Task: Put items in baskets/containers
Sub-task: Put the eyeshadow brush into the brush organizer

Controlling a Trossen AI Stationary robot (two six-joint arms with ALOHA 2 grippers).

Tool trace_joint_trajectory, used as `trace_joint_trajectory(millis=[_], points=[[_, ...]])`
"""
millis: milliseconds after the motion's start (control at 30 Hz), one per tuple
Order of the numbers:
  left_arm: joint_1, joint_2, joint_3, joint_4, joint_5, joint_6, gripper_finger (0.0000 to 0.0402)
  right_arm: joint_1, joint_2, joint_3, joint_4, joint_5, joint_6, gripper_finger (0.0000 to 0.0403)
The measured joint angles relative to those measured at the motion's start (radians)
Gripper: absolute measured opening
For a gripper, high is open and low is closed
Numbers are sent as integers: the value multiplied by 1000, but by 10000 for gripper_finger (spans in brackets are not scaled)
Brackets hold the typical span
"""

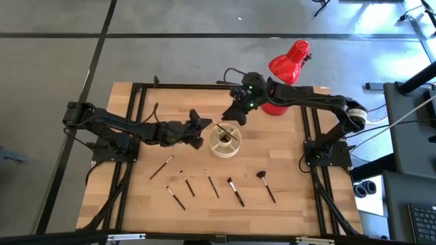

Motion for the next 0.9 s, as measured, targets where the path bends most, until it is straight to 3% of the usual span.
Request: trace_joint_trajectory(millis=[367, 633, 900], points=[[-4, 1, 0, 18, 56, 29, 3, 14, 88, 0, 37, -236, 81, 160], [11, 1, 0, 14, 71, 28, 3, 19, 108, 0, 56, -226, 104, 116], [23, 1, 0, -8, 71, 13, 3, 26, 109, -2, 45, -212, 100, 36]])
